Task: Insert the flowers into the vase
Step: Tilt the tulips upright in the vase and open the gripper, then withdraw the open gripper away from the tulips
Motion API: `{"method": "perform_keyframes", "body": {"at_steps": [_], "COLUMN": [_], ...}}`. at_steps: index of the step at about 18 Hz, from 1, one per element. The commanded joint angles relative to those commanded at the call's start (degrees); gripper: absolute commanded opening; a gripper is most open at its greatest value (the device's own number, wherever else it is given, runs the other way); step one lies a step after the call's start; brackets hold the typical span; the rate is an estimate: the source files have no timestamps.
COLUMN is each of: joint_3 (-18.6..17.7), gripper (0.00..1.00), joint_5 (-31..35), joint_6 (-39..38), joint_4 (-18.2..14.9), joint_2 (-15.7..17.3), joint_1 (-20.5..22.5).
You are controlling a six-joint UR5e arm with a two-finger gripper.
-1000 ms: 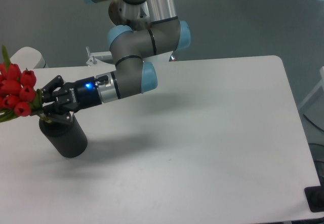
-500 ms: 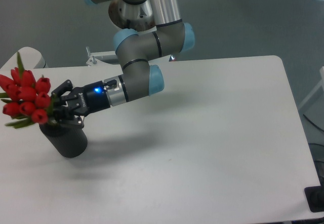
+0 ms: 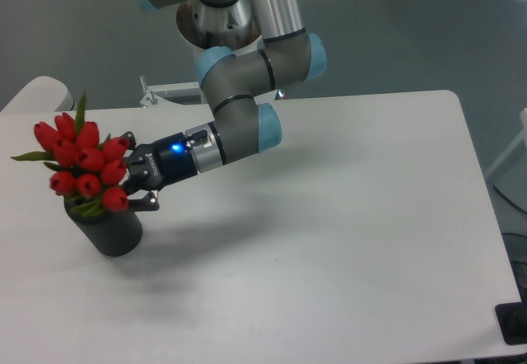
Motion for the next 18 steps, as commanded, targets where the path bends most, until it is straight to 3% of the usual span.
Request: {"method": "perform_keyframes", "body": {"at_steps": [3,5,18], "joint_3": [-0.17,-0.26,-1.41], "gripper": [0.93,1.0,1.0], "joint_5": [0.8,0.89,1.85], "joint_6": [0.0,0.0,-0.17], "joint_4": [-0.09,-0.09,-0.09], "joint_2": [0.09,0.26,0.7], "joint_1": [0.27,0.53,2.98]}}
